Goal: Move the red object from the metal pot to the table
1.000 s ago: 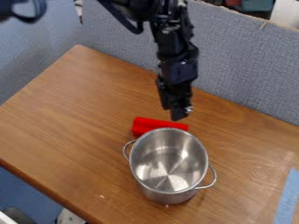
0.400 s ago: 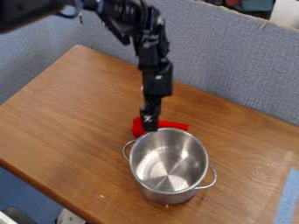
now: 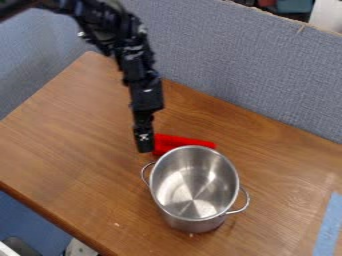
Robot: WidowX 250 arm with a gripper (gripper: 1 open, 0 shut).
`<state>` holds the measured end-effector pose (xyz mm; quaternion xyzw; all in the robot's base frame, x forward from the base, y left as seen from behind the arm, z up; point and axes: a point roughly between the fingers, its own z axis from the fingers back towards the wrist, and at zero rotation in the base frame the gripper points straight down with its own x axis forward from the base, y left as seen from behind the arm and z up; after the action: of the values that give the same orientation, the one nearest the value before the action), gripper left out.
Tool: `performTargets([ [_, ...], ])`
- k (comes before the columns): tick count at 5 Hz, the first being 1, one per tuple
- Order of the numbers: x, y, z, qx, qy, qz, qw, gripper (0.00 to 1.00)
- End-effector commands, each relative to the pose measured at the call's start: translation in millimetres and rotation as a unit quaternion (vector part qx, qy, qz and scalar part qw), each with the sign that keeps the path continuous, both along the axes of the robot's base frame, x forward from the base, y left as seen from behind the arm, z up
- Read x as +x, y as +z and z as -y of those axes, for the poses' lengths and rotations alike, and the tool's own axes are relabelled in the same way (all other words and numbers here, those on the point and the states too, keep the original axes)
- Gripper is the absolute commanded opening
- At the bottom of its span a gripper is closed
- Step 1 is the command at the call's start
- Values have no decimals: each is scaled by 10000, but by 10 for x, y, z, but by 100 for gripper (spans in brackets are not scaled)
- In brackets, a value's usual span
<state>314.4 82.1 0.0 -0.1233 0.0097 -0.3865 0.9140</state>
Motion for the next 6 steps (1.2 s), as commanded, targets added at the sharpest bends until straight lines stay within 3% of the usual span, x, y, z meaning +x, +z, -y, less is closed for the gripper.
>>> performTargets([
  [1, 47, 440, -51, 240, -3, 214, 9995, 100],
  [2, -2, 570, -129, 292, -170, 227, 9992, 100],
  [3, -404, 458, 42, 263, -56, 254, 9993, 100],
  [4, -790, 373, 255, 390, -226, 271, 9986, 100],
  [5, -953, 220, 337, 429, -477, 294, 9975, 100],
  [6, -1059, 146, 732, 491, -955, 314, 9937, 100],
])
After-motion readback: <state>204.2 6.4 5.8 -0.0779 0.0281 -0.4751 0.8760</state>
